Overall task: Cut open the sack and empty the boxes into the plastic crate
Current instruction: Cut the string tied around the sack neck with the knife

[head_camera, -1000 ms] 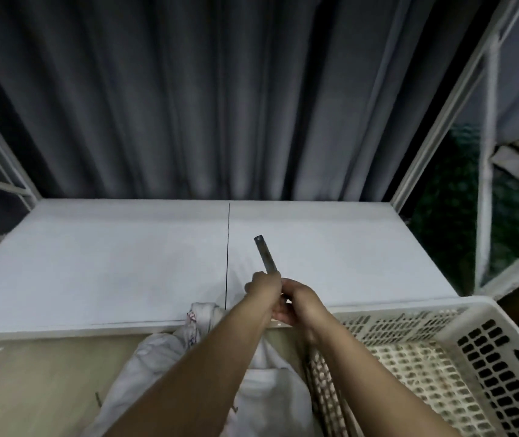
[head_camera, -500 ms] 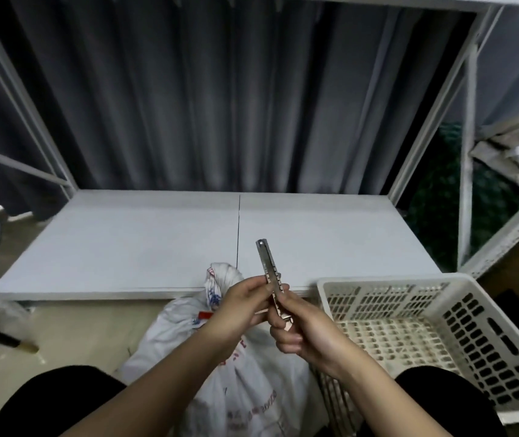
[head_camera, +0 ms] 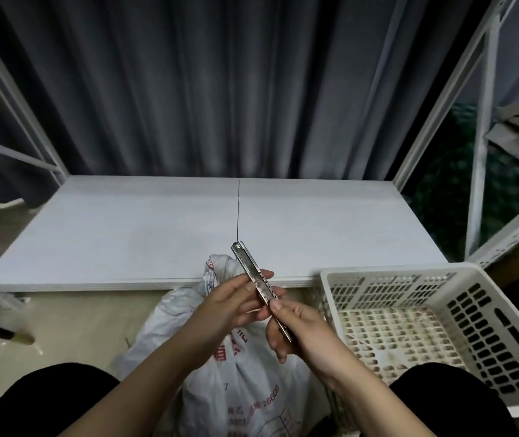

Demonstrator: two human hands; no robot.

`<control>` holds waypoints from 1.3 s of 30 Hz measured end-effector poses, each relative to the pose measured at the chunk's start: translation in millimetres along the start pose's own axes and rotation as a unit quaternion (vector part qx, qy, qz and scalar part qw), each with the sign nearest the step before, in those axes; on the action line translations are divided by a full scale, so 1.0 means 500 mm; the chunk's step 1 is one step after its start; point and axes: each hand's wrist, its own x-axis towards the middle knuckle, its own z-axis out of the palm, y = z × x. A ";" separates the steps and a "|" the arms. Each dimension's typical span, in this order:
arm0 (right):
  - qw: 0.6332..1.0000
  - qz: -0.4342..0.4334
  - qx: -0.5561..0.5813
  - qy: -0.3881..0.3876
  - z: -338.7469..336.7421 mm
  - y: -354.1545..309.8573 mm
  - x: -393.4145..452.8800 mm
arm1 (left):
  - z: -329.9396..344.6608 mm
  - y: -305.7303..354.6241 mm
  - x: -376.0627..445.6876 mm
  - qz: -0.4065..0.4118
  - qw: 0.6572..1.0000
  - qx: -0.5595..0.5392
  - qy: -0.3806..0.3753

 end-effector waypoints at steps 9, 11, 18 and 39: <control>0.985 0.064 0.143 -0.072 0.015 -0.003 -0.007 | -0.007 -0.004 0.005 0.005 0.994 -0.106 0.034; 0.991 0.052 0.111 -0.052 0.015 -0.001 -0.006 | -0.010 -0.004 0.005 0.005 0.994 -0.103 0.035; 0.997 0.067 0.027 -0.027 0.008 -0.001 -0.008 | -0.014 -0.004 -0.003 -0.010 0.999 -0.036 0.017; 0.990 0.090 0.094 -0.047 0.013 -0.009 -0.020 | -0.028 0.009 -0.020 -0.015 0.997 -0.057 -0.049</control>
